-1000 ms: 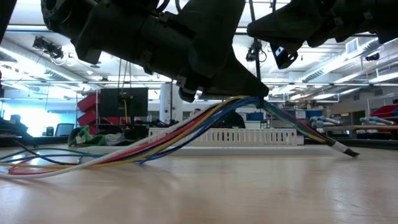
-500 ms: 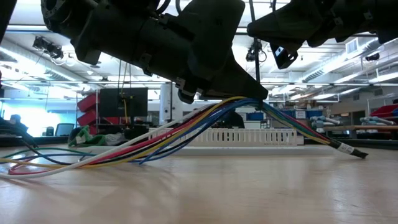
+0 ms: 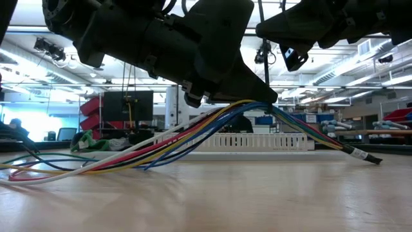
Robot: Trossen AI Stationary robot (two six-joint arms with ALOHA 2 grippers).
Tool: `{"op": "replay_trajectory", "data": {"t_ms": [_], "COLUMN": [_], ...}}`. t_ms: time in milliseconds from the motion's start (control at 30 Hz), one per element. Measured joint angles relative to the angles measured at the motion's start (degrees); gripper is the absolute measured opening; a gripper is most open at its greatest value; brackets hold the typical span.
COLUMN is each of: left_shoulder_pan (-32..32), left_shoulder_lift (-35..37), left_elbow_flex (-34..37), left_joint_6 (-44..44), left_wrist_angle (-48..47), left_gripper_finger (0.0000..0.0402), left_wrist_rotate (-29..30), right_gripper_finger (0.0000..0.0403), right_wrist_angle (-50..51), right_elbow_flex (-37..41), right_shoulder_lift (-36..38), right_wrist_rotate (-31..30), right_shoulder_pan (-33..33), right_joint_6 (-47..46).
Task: Ziptie cables
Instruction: Wrap the black zip tie around the cables, then move the white cable duct to the center of the table
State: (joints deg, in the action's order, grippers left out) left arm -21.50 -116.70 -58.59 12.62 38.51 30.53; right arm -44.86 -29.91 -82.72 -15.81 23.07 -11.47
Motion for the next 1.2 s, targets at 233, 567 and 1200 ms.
{"op": "replay_trajectory", "data": {"t_ms": [233, 567, 1200], "left_shoulder_pan": [0.02, -0.02, -7.90], "left_shoulder_lift": [-0.15, 2.07, 13.99], "left_elbow_flex": [0.11, 0.09, 0.00], "left_joint_6": [-1.90, -3.18, 5.07], "left_wrist_angle": [3.66, 2.55, -31.16], "left_gripper_finger": [0.0055, 0.0106, 0.0088], "left_wrist_rotate": [0.87, 1.04, 19.57], "right_gripper_finger": [0.0000, 0.0000, 0.0000], "right_wrist_angle": [3.05, 10.40, 23.84], "right_elbow_flex": [-0.20, -0.15, 1.51], "right_shoulder_lift": [0.19, 0.11, 0.10], "right_wrist_rotate": [-0.03, -3.12, -14.77], "right_shoulder_pan": [0.06, 1.37, 6.88], "right_joint_6": [-2.19, -6.92, -18.17]}}
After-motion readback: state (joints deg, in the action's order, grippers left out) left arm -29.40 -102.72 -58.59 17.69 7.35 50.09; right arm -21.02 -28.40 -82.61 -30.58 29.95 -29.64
